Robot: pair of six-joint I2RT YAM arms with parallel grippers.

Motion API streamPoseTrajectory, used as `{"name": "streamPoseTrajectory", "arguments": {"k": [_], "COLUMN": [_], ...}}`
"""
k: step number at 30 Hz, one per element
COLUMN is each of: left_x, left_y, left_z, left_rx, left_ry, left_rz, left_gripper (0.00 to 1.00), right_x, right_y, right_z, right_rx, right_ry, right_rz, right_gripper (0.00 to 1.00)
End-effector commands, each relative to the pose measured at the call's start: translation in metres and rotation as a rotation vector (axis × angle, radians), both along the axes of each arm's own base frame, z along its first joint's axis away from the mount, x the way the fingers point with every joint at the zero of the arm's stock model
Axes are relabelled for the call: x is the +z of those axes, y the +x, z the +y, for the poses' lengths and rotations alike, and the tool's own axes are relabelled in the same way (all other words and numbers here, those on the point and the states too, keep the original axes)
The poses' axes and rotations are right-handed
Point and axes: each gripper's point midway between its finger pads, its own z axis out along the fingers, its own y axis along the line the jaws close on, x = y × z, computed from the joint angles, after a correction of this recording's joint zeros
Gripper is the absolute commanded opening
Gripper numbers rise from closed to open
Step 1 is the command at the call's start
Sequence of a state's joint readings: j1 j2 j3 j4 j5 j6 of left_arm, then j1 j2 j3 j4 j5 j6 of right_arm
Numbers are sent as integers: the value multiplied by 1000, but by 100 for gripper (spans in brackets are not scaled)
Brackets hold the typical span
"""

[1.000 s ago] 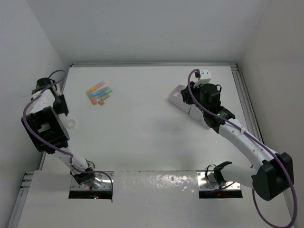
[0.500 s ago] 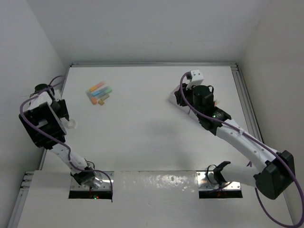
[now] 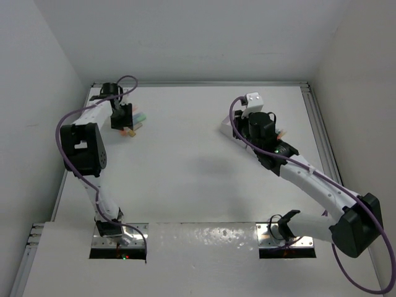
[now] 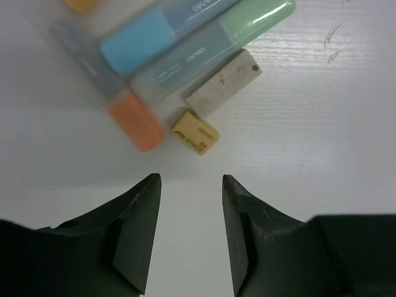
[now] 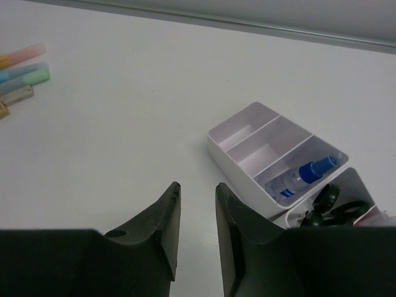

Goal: Sort the stationery into containers
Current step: Pick up the stationery from the center of the board.

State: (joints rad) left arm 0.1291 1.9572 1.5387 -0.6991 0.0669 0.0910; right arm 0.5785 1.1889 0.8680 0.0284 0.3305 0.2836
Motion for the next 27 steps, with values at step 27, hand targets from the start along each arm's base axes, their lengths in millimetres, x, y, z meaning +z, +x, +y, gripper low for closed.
{"name": "streamPoseTrajectory", "arguments": {"k": [27], "left_x": [-80], "left_y": [11], "left_z": [-11], "left_rx": [442], "left_ry": [-3], "left_rz": [112], "left_gripper": [23], "right_x": [-3], "right_y": [-14], "right_z": [-20], "right_rx": [-82], "right_ry": [13], "right_rz": [-14], "right_gripper": [28]}}
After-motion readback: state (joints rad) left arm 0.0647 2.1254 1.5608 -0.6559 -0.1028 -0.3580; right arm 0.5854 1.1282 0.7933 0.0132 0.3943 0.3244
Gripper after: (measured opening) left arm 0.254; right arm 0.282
